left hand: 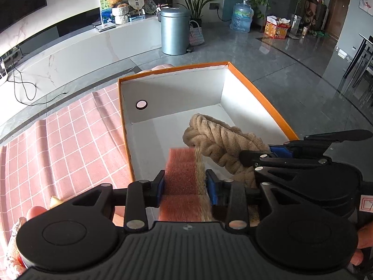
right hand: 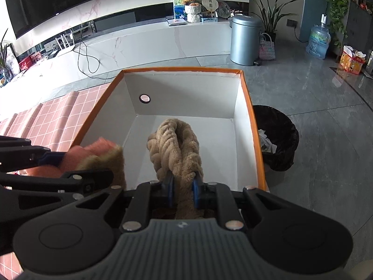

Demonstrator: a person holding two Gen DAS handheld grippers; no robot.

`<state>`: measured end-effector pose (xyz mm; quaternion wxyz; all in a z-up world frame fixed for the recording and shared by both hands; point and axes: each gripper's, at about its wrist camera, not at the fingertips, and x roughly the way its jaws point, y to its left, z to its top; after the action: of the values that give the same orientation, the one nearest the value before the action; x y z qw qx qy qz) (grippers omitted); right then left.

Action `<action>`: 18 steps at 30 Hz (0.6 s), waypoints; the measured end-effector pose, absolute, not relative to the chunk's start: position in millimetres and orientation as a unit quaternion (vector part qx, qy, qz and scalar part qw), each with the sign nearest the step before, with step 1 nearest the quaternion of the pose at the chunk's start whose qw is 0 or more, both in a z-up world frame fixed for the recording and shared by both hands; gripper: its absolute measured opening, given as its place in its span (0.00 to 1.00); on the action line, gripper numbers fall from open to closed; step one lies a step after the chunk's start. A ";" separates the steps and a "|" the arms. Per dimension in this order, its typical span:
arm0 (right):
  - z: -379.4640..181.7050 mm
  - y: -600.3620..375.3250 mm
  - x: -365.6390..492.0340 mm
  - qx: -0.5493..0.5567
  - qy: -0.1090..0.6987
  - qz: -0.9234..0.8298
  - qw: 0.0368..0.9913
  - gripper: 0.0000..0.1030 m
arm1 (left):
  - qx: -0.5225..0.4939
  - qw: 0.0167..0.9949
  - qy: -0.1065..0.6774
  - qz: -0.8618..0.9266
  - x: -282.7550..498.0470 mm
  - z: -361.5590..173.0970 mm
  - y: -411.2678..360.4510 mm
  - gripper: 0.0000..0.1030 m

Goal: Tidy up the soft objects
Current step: 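Carry the sponge and headband over the orange box with both tools, then open both tools to drop the sponge and headband into the box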

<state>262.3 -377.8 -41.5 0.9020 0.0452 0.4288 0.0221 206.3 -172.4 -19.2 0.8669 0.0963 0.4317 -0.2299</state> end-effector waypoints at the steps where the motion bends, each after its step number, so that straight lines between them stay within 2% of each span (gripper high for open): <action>1: -42.6 -378.2 263.1 0.047 0.431 0.022 0.901 0.13 | 0.096 0.868 0.431 -0.227 206.9 -18.7 -171.5 0.48; 6: -47.6 -381.6 266.9 0.058 0.442 0.018 0.895 0.14 | 0.069 0.881 0.410 -0.228 205.1 -11.6 -158.7 0.75; 14: -52.1 -373.0 276.6 0.059 0.463 0.025 0.884 0.14 | -0.025 0.896 0.391 -0.211 206.6 3.1 -117.9 0.76; 18: -56.4 -365.9 282.7 0.065 0.475 0.028 0.877 0.14 | -0.062 0.888 0.412 -0.195 210.9 -2.0 -94.8 0.70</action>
<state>282.7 -365.9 -56.4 0.8771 0.0651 0.4751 0.0282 210.9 -94.8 -2.0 0.8879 -0.0625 0.4119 -0.1952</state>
